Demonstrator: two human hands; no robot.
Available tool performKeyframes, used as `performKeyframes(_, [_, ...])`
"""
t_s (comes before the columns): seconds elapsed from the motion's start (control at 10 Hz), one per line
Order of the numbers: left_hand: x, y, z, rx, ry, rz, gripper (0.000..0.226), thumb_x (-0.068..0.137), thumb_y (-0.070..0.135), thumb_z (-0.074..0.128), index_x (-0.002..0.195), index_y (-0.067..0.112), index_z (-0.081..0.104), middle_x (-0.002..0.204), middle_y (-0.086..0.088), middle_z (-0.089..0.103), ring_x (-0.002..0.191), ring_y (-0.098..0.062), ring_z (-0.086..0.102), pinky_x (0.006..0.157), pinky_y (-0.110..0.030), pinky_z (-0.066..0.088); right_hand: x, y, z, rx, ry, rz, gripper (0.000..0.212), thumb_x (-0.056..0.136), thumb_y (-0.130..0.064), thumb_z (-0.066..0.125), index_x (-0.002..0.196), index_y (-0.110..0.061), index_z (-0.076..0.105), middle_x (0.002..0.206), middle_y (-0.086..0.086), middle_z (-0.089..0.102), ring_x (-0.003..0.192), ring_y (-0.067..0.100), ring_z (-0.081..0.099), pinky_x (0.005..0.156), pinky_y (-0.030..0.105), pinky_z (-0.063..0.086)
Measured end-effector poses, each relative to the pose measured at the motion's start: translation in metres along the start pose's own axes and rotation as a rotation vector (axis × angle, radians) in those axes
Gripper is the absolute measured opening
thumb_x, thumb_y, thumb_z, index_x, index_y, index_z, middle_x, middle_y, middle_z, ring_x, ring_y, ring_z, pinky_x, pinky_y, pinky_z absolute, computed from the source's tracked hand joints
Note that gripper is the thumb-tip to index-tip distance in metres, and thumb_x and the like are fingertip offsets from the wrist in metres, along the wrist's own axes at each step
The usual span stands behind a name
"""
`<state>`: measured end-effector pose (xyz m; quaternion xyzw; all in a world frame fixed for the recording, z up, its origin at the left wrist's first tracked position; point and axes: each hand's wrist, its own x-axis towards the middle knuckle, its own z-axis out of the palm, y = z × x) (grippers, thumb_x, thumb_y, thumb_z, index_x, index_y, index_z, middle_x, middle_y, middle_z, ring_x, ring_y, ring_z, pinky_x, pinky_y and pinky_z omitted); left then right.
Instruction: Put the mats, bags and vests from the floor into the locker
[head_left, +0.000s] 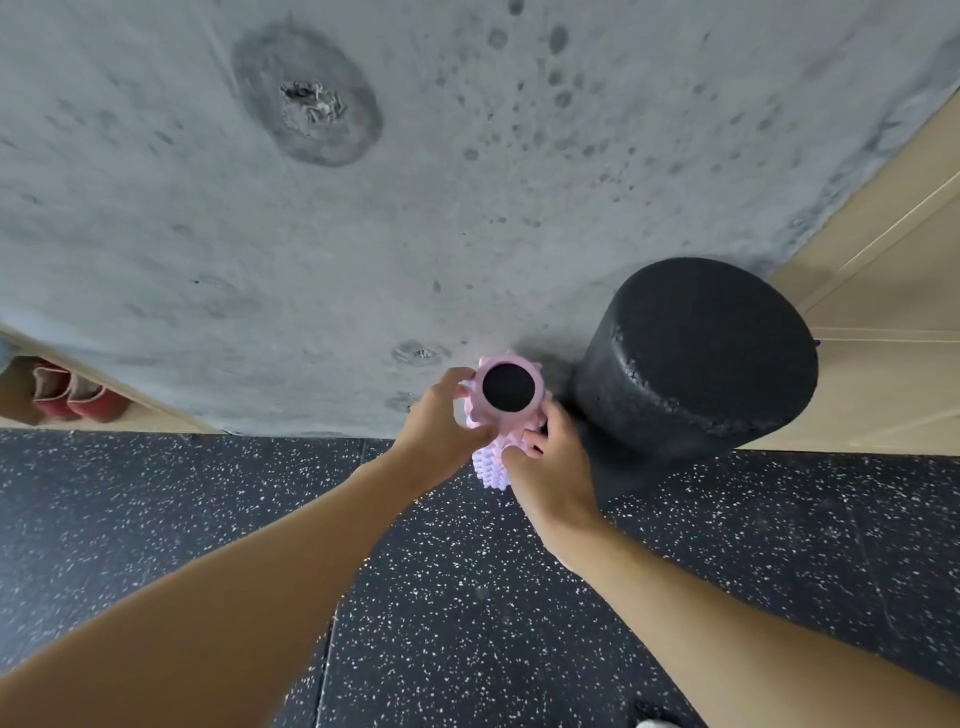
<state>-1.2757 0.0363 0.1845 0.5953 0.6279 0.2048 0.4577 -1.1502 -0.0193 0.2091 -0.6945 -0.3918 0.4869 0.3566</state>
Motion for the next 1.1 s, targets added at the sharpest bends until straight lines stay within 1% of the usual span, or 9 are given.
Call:
performKeyframes(0.1, [0.001,0.002,0.002,0.012,-0.026,-0.019,0.063,0.084,0.01,0.073,0.138,0.021,0.042,0.114,0.005,0.053,0.093,-0.021,0.06,0.061,-0.02,0.047,0.0,0.002,-0.001,-0.013,-0.025,0.003,0.059,0.074,-0.005,0.052,0.129,-0.027,0.052,0.118,-0.009,0.061,0.109,0.007,0.059,0.097,0.026,0.046])
performKeyframes(0.2, [0.003,0.005,0.003,0.034,-0.041,-0.019,0.068,0.084,0.013,0.073,0.142,0.021,0.038,0.114,0.004,0.051,0.099,-0.017,0.054,0.065,-0.011,0.04,0.001,0.002,-0.002,-0.007,-0.033,0.012,0.04,0.077,-0.001,0.051,0.109,-0.024,0.053,0.097,-0.015,0.055,0.092,0.006,0.056,0.089,0.023,0.044])
performKeyframes(0.3, [0.001,0.008,0.002,0.052,-0.043,-0.013,0.073,0.082,0.014,0.074,0.144,0.026,0.036,0.123,0.001,0.055,0.101,-0.019,0.06,0.072,-0.022,0.045,0.001,-0.001,-0.005,-0.007,-0.03,-0.006,0.054,0.079,0.001,0.053,0.124,-0.029,0.053,0.108,-0.012,0.061,0.102,0.007,0.06,0.09,0.024,0.047])
performKeyframes(0.4, [-0.001,0.01,0.002,0.067,-0.052,-0.001,0.076,0.082,0.013,0.073,0.146,0.031,0.034,0.127,0.003,0.054,0.093,-0.028,0.067,0.064,-0.031,0.05,0.0,-0.006,-0.012,0.001,-0.027,-0.038,0.062,0.079,0.003,0.054,0.128,-0.035,0.05,0.112,-0.014,0.063,0.105,0.005,0.061,0.089,0.021,0.047])
performKeyframes(0.6, [-0.01,0.016,-0.005,0.095,-0.067,0.021,0.071,0.085,0.012,0.071,0.146,0.025,0.036,0.123,0.01,0.047,0.09,-0.022,0.065,0.07,-0.03,0.051,-0.007,-0.013,-0.021,0.025,-0.066,-0.081,0.06,0.082,0.007,0.053,0.122,-0.037,0.05,0.101,-0.029,0.058,0.096,-0.009,0.059,0.075,0.005,0.044])
performKeyframes(0.8, [-0.02,0.024,-0.012,0.121,-0.067,0.012,0.072,0.087,0.019,0.073,0.147,0.029,0.034,0.141,0.002,0.046,0.1,-0.018,0.06,0.082,-0.041,0.057,-0.014,-0.015,-0.02,-0.002,-0.061,-0.144,0.06,0.081,0.004,0.053,0.122,-0.039,0.051,0.112,-0.019,0.06,0.107,0.003,0.06,0.088,0.019,0.048])
performKeyframes(0.9, [-0.026,0.025,-0.018,0.139,-0.039,0.018,0.074,0.087,0.023,0.074,0.148,0.028,0.033,0.144,-0.001,0.044,0.104,-0.017,0.057,0.089,-0.043,0.054,-0.019,-0.018,-0.024,0.002,-0.077,-0.193,0.046,0.087,-0.006,0.06,0.121,-0.037,0.051,0.112,-0.02,0.059,0.106,0.001,0.059,0.083,0.011,0.045])
performKeyframes(1.0, [-0.039,0.03,-0.029,0.155,-0.019,0.037,0.075,0.086,0.026,0.074,0.149,0.028,0.032,0.145,-0.001,0.043,0.109,-0.017,0.057,0.09,-0.044,0.054,-0.025,-0.018,-0.025,-0.039,-0.038,-0.232,0.035,0.089,-0.018,0.063,0.121,-0.029,0.054,0.113,-0.016,0.061,0.107,0.007,0.06,0.091,0.025,0.049])
performKeyframes(1.1, [-0.052,0.042,-0.045,0.146,0.014,0.042,0.073,0.086,0.027,0.074,0.147,0.03,0.034,0.142,0.001,0.043,0.111,-0.018,0.057,0.086,-0.045,0.057,-0.033,-0.03,-0.026,-0.021,-0.017,-0.247,0.045,0.084,-0.025,0.059,0.129,-0.025,0.055,0.119,-0.009,0.063,0.108,0.012,0.062,0.095,0.038,0.052])
